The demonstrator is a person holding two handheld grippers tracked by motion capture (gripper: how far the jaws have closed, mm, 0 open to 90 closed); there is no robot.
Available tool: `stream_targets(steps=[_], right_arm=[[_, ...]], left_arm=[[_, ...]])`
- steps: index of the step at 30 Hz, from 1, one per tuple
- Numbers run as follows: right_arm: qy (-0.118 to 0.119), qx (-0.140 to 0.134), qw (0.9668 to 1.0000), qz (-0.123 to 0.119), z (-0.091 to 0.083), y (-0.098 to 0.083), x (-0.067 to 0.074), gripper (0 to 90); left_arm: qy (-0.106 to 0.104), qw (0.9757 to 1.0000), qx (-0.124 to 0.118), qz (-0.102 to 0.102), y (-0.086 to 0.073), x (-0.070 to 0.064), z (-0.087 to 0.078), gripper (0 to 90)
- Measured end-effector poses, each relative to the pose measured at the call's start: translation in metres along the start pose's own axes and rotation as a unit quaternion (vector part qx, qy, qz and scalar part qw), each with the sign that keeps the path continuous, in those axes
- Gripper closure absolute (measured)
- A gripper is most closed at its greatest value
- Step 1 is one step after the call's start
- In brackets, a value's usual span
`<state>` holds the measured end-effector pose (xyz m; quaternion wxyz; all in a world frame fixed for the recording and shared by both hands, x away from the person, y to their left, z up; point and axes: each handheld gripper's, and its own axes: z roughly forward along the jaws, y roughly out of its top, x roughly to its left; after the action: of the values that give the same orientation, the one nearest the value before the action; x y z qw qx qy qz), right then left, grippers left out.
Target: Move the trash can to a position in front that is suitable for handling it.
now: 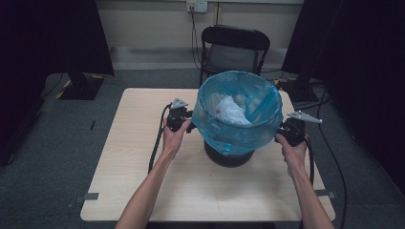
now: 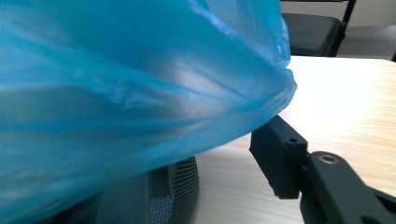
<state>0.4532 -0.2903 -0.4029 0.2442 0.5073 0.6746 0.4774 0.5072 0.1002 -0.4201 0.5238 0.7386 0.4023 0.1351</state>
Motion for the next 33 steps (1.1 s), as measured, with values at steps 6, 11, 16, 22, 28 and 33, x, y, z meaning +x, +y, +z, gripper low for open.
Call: stream_targets(steps=[6, 11, 16, 22, 28, 33], right_arm=[[0.011, 0.004, 0.9999, -0.012, -0.008, -0.007, 0.016, 52.1], [0.021, 0.004, 0.9997, -0.011, -0.011, -0.01, 0.022, 52.2], [0.041, 0.0, 0.9991, -0.01, -0.014, -0.016, 0.031, 51.6], [0.058, 0.003, 0.9982, -0.017, -0.02, -0.021, 0.045, 50.2], [0.069, 0.005, 0.9973, -0.025, -0.023, -0.024, 0.053, 50.1], [0.083, 0.002, 0.9961, -0.028, -0.024, -0.027, 0.06, 50.0]], left_arm=[[-0.011, 0.9999, 0.004, 0.012, -0.01, -0.002, -0.023, 43.8], [-0.003, 0.9998, 0.007, 0.019, -0.016, -0.007, -0.035, 44.4], [0.001, 0.9997, 0.009, 0.022, -0.024, -0.012, -0.053, 44.4], [0.007, 0.9993, 0.011, 0.035, -0.036, -0.016, -0.077, 41.9], [0.0, 0.9994, 0.005, 0.034, -0.047, -0.019, -0.096, 41.9], [0.002, 0.9994, 0.004, 0.034, -0.054, -0.02, -0.109, 41.8]])
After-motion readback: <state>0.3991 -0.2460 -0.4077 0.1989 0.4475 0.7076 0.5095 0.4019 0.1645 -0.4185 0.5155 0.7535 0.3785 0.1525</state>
